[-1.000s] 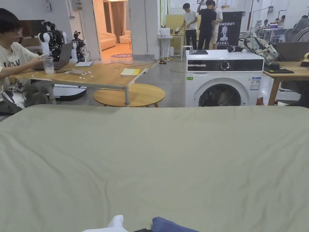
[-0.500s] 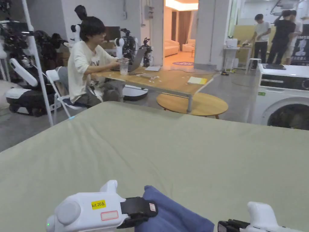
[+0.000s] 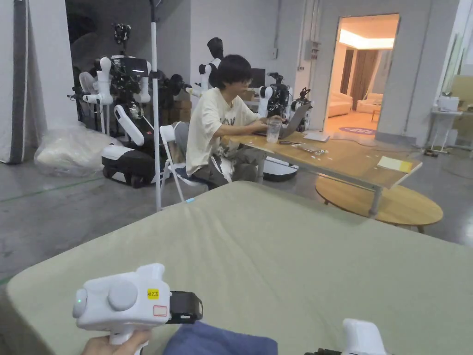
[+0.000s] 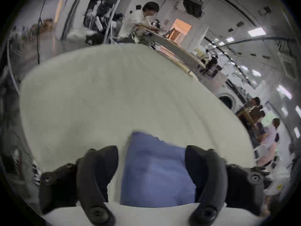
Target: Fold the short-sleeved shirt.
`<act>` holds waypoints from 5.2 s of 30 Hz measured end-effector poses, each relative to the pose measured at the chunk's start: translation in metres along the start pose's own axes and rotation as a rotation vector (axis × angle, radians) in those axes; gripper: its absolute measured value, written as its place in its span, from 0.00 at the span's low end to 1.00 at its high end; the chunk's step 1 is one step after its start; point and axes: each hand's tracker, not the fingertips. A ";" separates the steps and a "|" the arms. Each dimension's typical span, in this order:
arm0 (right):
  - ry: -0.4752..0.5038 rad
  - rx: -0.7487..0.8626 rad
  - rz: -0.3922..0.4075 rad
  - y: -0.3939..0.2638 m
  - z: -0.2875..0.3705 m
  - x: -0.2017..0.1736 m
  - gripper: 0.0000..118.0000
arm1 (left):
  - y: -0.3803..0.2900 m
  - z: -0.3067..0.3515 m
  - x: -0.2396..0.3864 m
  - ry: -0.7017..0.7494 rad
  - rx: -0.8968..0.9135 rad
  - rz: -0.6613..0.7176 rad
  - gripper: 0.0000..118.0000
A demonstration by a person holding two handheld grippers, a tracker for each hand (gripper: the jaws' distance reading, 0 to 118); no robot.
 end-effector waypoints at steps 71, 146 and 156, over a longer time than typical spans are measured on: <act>-0.739 0.618 -0.016 -0.137 0.362 0.076 1.00 | -0.200 0.207 0.356 -0.288 0.578 -0.495 0.86; -0.796 0.525 -0.171 -0.128 0.352 0.074 1.00 | -0.205 0.208 0.361 -0.294 0.558 -0.484 0.86; -0.773 0.537 -0.194 -0.125 0.355 0.074 1.00 | -0.202 0.210 0.356 -0.288 0.564 -0.476 0.86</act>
